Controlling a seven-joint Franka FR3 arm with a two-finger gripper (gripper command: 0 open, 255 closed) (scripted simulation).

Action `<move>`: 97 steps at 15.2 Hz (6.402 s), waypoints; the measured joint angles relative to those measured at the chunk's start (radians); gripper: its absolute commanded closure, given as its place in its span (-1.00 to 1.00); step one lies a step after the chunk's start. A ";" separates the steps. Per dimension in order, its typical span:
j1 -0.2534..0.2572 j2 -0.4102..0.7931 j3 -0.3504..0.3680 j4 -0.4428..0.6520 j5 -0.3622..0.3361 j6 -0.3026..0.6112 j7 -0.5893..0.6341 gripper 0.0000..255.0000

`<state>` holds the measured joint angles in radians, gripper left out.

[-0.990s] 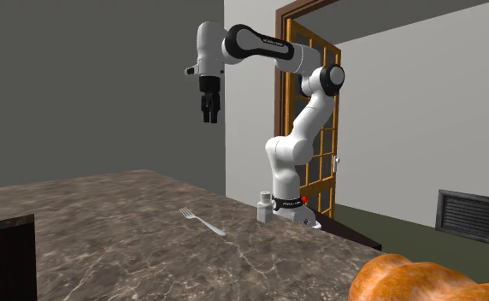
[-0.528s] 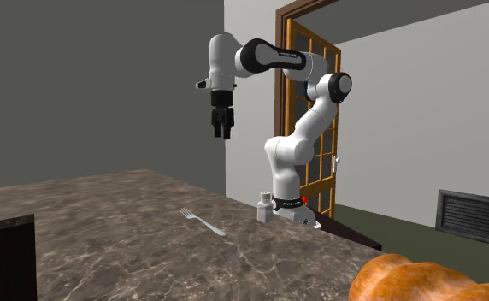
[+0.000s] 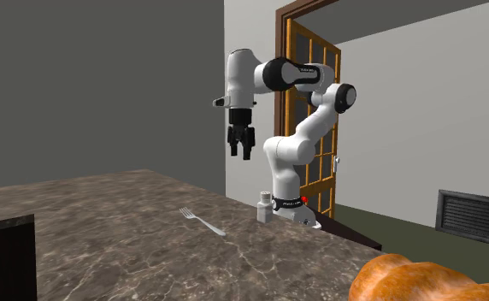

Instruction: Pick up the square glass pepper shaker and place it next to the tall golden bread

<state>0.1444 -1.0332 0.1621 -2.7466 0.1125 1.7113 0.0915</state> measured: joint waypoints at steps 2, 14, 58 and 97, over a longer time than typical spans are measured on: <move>0.038 -0.031 0.047 -0.058 0.049 0.029 0.040 -1.00; 0.188 -0.017 0.236 -0.236 0.250 0.229 0.168 -1.00; 0.136 -0.049 0.141 0.031 0.148 -0.064 0.172 1.00; -0.021 0.736 0.583 0.861 0.080 -0.057 0.593 1.00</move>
<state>0.1230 -0.2970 0.7452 -1.8861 0.1926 1.6548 0.6848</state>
